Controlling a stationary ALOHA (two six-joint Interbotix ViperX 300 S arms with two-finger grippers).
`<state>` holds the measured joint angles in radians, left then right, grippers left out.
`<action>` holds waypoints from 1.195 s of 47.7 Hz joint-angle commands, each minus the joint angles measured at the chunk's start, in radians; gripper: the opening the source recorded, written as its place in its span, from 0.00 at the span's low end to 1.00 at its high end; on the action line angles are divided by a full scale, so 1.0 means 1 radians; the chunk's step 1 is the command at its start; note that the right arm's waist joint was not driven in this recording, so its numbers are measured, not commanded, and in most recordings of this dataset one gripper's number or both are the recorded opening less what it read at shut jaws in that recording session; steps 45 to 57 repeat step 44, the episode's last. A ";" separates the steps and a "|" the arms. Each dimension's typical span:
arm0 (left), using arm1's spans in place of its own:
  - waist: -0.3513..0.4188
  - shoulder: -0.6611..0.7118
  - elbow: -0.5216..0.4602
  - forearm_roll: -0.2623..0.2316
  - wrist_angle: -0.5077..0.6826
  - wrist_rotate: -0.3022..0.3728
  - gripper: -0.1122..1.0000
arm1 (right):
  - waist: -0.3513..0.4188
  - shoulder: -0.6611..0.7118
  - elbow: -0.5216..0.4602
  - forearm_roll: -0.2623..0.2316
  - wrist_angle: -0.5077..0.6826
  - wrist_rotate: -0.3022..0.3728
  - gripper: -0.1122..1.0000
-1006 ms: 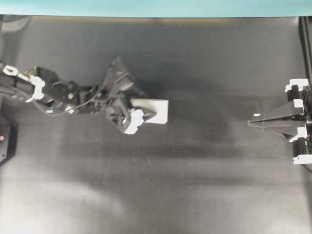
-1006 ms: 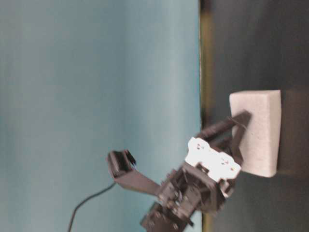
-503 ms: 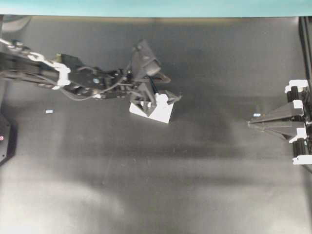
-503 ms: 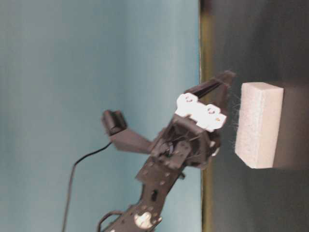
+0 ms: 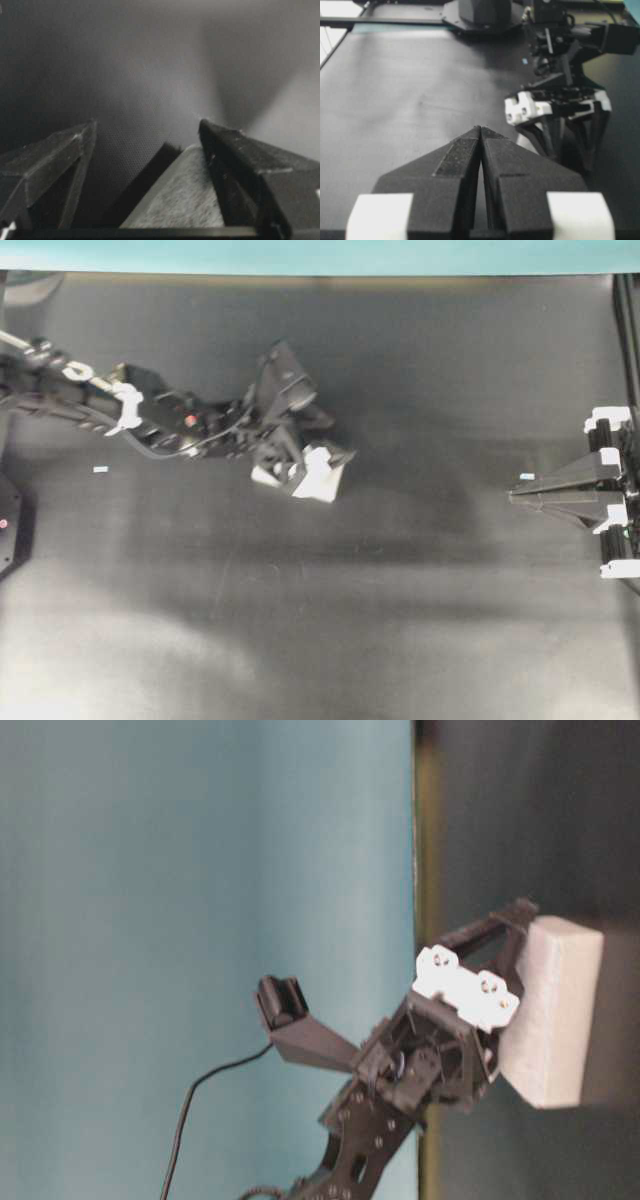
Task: Push the sponge with the left arm to wipe the table.
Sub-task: 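Push the sponge forward and rotate it with the left gripper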
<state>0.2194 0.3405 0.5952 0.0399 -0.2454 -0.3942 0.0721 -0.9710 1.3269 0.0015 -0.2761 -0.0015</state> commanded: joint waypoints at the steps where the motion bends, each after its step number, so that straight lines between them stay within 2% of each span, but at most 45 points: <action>1: -0.040 -0.043 0.049 0.003 0.011 -0.025 0.82 | 0.000 0.005 -0.003 0.002 -0.011 0.003 0.09; 14: -0.126 -0.120 0.161 0.003 0.006 -0.132 0.82 | 0.000 0.005 0.002 0.002 -0.011 0.005 0.09; 44: -0.469 -0.210 0.308 0.005 0.017 -0.290 0.82 | 0.000 -0.015 0.015 0.012 -0.009 0.006 0.09; 57: -0.469 -0.210 0.308 0.005 0.017 -0.290 0.82 | 0.000 -0.015 0.015 0.012 -0.009 0.006 0.09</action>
